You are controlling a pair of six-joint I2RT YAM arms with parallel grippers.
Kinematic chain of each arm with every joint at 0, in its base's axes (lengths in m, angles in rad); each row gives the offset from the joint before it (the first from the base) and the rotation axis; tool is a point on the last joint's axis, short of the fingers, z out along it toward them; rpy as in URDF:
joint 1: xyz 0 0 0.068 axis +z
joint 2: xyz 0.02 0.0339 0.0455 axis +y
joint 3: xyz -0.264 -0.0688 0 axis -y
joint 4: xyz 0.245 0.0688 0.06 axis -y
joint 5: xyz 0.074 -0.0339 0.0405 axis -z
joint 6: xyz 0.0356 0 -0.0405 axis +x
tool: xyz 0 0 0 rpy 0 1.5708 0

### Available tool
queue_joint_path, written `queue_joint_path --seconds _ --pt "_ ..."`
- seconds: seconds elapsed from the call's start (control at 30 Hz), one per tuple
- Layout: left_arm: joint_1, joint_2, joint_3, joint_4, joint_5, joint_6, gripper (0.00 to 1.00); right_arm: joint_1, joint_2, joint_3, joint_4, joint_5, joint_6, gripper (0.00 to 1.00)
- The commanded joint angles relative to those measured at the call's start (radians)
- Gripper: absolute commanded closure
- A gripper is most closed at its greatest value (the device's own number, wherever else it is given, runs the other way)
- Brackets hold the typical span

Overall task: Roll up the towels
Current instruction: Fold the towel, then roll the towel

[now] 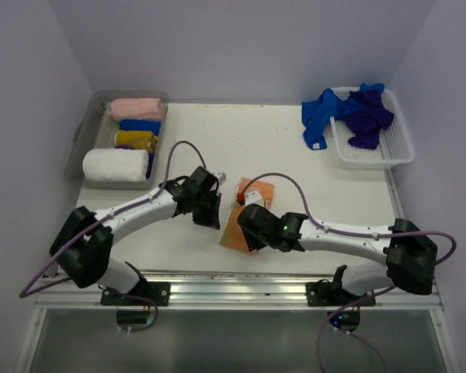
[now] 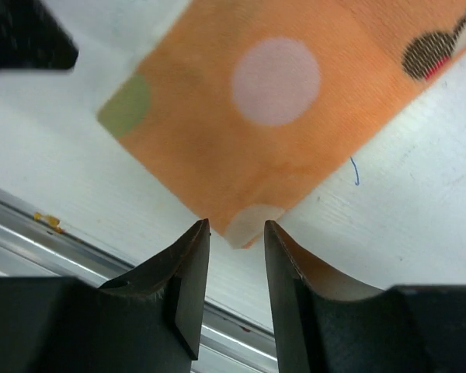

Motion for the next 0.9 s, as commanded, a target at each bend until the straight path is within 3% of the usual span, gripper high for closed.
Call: queue_joint_path --seconds 0.0,0.13,0.43,0.5,0.63,0.87 --pt "0.098 -0.105 0.049 -0.122 -0.074 0.071 1.00 0.077 0.062 0.077 -0.038 0.112 -0.136 0.59" --pt "0.175 -0.137 0.051 -0.142 -0.080 0.079 1.00 0.136 0.142 0.136 -0.004 0.137 -0.245 0.56" --pt "0.181 -0.115 0.011 -0.050 -0.007 0.045 1.00 0.143 0.263 0.084 0.094 0.108 -0.268 0.58" --pt "0.181 -0.099 0.006 -0.004 0.062 0.029 1.00 0.143 0.277 0.080 0.108 0.120 -0.262 0.64" --pt "0.182 -0.017 -0.008 0.233 0.218 -0.016 1.00 0.143 0.257 0.065 0.127 0.125 -0.259 0.90" --pt "0.181 0.196 -0.044 0.565 0.459 -0.123 1.00 0.143 0.182 0.025 0.168 0.106 -0.274 1.00"
